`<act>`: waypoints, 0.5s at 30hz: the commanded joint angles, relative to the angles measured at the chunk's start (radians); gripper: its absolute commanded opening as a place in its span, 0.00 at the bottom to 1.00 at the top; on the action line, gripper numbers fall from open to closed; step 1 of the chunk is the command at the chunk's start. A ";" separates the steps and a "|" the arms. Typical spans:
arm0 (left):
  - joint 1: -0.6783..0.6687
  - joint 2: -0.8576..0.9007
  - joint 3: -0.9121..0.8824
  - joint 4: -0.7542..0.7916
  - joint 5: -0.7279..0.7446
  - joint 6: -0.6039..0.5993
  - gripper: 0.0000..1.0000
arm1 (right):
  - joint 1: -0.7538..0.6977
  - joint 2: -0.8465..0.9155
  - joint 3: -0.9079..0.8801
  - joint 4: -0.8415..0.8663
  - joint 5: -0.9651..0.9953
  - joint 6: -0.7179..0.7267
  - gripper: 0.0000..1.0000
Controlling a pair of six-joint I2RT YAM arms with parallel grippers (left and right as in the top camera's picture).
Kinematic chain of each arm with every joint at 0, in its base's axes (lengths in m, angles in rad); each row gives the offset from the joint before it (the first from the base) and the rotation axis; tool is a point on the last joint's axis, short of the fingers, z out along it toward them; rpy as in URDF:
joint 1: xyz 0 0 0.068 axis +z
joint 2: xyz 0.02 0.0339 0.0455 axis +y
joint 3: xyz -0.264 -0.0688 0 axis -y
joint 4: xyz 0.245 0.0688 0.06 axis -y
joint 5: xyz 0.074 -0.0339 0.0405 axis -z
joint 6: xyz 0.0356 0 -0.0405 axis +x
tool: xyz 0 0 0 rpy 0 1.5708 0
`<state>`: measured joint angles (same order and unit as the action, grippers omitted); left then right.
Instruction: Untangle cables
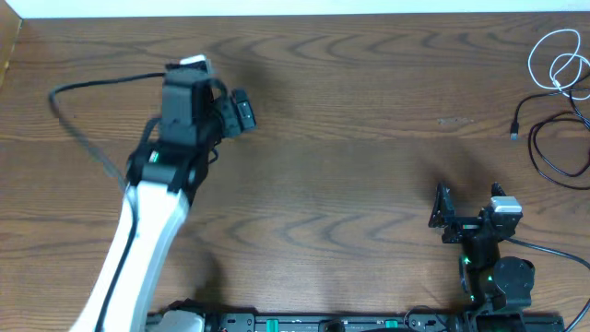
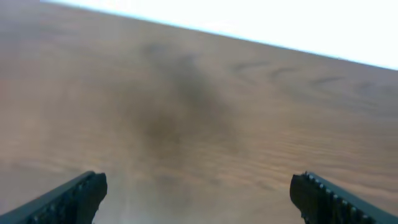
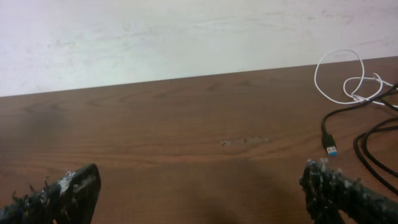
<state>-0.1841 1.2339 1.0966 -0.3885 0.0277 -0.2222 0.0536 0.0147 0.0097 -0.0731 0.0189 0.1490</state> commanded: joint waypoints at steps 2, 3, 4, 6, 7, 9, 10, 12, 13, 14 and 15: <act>0.021 -0.205 -0.203 0.165 0.138 0.238 0.99 | -0.003 -0.008 -0.004 -0.001 -0.003 0.007 0.99; 0.031 -0.269 -0.275 0.230 0.148 0.248 0.99 | -0.003 -0.008 -0.004 -0.001 -0.003 0.007 0.99; 0.039 -0.313 -0.327 0.273 0.149 0.248 0.99 | -0.003 -0.008 -0.004 -0.001 -0.003 0.007 0.99; 0.050 -0.407 -0.447 0.371 0.149 0.248 0.99 | -0.003 -0.008 -0.004 -0.001 -0.003 0.007 0.99; 0.055 -0.449 -0.504 0.417 0.148 0.249 0.99 | -0.003 -0.008 -0.004 -0.001 -0.003 0.007 0.99; 0.071 -0.552 -0.622 0.492 0.148 0.253 0.99 | -0.003 -0.008 -0.004 -0.001 -0.003 0.007 0.99; 0.079 -0.591 -0.660 0.509 0.148 0.253 0.99 | -0.003 -0.008 -0.004 -0.001 -0.003 0.007 0.99; 0.102 -0.686 -0.743 0.543 0.148 0.256 0.99 | -0.003 -0.008 -0.004 -0.001 -0.003 0.007 0.99; 0.114 -0.732 -0.782 0.559 0.148 0.256 0.99 | -0.003 -0.008 -0.004 -0.001 -0.003 0.007 0.99; 0.125 -0.773 -0.816 0.570 0.148 0.256 0.99 | -0.003 -0.008 -0.004 -0.001 -0.003 0.007 0.99; 0.135 -0.810 -0.845 0.578 0.148 0.256 0.99 | -0.003 -0.008 -0.004 -0.001 -0.003 0.007 0.99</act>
<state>-0.0765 0.5171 0.3122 0.1638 0.1604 0.0082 0.0536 0.0128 0.0093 -0.0734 0.0185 0.1490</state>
